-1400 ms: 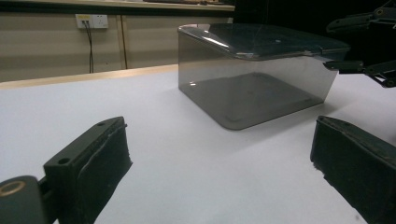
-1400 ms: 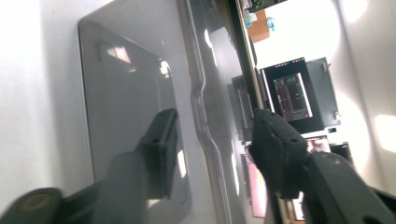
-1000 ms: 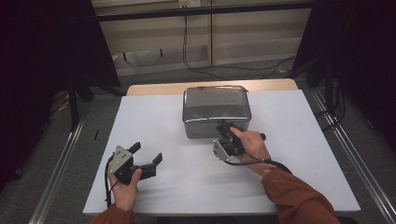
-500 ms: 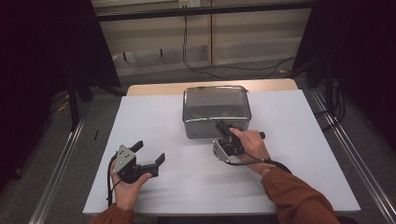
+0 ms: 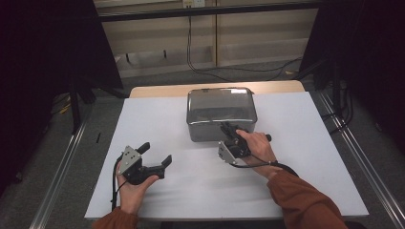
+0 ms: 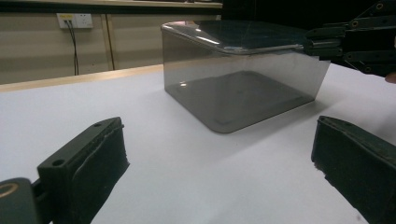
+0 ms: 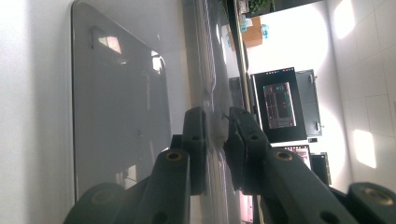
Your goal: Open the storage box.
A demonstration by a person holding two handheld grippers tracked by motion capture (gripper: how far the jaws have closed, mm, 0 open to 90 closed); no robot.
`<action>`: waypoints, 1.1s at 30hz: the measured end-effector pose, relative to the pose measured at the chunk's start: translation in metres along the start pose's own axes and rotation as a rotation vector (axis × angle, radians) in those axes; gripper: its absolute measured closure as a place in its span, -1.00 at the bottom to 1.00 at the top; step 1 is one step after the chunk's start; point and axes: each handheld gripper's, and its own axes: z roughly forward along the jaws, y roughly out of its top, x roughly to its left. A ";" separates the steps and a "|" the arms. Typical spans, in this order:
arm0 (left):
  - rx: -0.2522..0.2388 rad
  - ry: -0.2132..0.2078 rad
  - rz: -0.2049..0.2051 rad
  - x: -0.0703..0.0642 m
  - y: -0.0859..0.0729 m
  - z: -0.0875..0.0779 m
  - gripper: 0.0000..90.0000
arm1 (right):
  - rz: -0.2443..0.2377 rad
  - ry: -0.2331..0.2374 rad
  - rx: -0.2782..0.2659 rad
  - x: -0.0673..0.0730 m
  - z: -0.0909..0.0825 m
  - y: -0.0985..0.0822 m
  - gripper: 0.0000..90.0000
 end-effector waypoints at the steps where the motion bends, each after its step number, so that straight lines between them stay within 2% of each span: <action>1: 0.004 -0.001 0.006 0.001 0.000 0.001 -0.93 | 0.000 0.000 0.000 0.000 0.000 0.000 0.72; 7: 0.004 -0.008 0.011 -0.001 0.002 0.006 -0.93 | 0.006 0.001 -0.003 -0.002 0.000 0.000 0.72; 13: 0.006 0.009 0.007 0.000 0.002 0.015 -0.93 | 0.028 -0.001 -0.007 -0.004 -0.001 -0.001 0.72; 15: 0.015 0.008 0.019 0.002 0.003 0.018 -0.93 | 0.018 -0.012 -0.009 -0.005 -0.001 0.000 0.72; 16: 0.006 0.007 0.012 0.002 0.004 0.019 -0.93 | 0.027 -0.011 -0.007 -0.006 -0.001 -0.001 0.72; 19: 0.002 0.010 0.023 0.003 0.006 0.021 -0.94 | 0.028 -0.012 -0.015 -0.007 -0.001 -0.001 0.72; 22: -0.013 -0.001 0.044 0.001 0.010 0.027 -0.94 | 0.034 -0.016 -0.014 -0.007 -0.001 0.000 0.73; 24: -0.022 -0.008 0.040 0.000 0.010 0.029 -0.92 | 0.032 -0.016 -0.013 -0.008 -0.001 0.000 0.73; 28: -0.037 -0.016 0.061 -0.002 0.015 0.035 -0.94 | 0.043 -0.020 -0.023 -0.012 -0.002 0.000 0.73; 33: -0.043 -0.021 0.064 -0.002 0.019 0.041 -0.95 | 0.051 -0.027 -0.024 -0.014 -0.002 0.000 0.73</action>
